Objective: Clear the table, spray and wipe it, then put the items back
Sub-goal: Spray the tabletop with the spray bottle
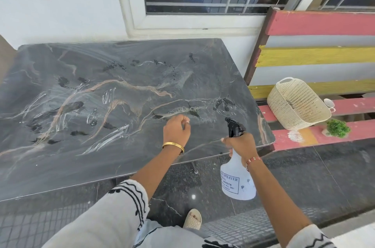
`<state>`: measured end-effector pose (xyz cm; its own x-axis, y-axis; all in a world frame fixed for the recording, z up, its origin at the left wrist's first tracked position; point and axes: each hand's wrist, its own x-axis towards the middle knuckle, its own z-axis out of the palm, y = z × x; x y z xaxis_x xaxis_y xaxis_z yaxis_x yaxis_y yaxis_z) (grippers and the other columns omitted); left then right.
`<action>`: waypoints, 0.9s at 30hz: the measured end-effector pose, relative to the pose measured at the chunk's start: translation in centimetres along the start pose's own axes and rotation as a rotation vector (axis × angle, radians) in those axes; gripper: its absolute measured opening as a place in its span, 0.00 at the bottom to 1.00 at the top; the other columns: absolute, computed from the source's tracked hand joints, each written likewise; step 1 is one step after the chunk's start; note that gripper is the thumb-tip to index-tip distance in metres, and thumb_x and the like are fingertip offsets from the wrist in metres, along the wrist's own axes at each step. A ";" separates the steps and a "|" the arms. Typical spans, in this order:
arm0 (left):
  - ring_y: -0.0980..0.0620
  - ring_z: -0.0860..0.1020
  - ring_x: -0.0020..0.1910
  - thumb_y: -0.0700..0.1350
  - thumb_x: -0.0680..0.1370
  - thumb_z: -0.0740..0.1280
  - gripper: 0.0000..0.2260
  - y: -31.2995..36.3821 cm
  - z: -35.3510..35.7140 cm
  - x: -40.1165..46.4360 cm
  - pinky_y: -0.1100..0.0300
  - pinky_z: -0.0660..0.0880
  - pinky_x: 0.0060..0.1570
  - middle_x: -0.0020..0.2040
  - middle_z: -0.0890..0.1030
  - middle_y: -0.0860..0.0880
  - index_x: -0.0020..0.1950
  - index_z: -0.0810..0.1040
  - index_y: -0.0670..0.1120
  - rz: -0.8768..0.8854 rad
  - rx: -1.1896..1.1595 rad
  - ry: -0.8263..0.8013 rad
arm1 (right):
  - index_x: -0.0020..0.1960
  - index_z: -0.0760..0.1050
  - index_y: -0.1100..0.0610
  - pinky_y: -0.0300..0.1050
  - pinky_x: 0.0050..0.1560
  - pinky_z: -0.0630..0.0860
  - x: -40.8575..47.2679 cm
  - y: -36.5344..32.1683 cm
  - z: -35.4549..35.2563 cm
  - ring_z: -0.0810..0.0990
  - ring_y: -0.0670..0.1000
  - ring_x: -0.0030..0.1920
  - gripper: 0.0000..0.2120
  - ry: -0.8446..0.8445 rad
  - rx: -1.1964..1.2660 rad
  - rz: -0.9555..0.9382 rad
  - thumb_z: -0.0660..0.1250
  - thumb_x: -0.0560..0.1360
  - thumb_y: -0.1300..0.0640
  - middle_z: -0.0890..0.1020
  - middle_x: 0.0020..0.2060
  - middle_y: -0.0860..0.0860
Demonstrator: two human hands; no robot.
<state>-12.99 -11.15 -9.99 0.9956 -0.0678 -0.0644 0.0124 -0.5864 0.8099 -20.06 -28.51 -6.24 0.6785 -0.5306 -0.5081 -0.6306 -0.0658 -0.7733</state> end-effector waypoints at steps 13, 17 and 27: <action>0.49 0.77 0.50 0.42 0.75 0.61 0.06 4.2 6.0 0.2 0.54 0.73 0.53 0.47 0.81 0.47 0.46 0.78 0.45 0.064 0.039 -0.073 | 0.41 0.71 0.63 0.42 0.25 0.71 3.5 1.6 -5.9 0.68 0.52 0.22 0.11 0.009 0.012 0.041 0.74 0.66 0.65 0.74 0.26 0.55; 0.50 0.77 0.50 0.41 0.76 0.61 0.07 5.3 7.6 0.1 0.56 0.72 0.53 0.48 0.81 0.47 0.47 0.78 0.44 0.086 0.042 -0.094 | 0.39 0.75 0.62 0.40 0.25 0.72 4.2 1.5 -7.3 0.70 0.51 0.24 0.10 -0.028 0.023 0.004 0.76 0.66 0.65 0.75 0.28 0.53; 0.49 0.78 0.50 0.41 0.75 0.61 0.07 8.3 10.9 0.5 0.53 0.74 0.53 0.48 0.81 0.46 0.47 0.78 0.44 0.140 0.022 -0.159 | 0.39 0.76 0.66 0.43 0.27 0.69 5.8 1.7 -10.2 0.67 0.52 0.24 0.08 0.076 0.158 0.052 0.73 0.69 0.64 0.74 0.25 0.56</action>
<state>-13.36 -24.86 -9.62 0.9603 -0.2755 -0.0446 -0.1288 -0.5793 0.8049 -21.04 -40.34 -6.62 0.6121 -0.5924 -0.5237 -0.5931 0.0940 -0.7996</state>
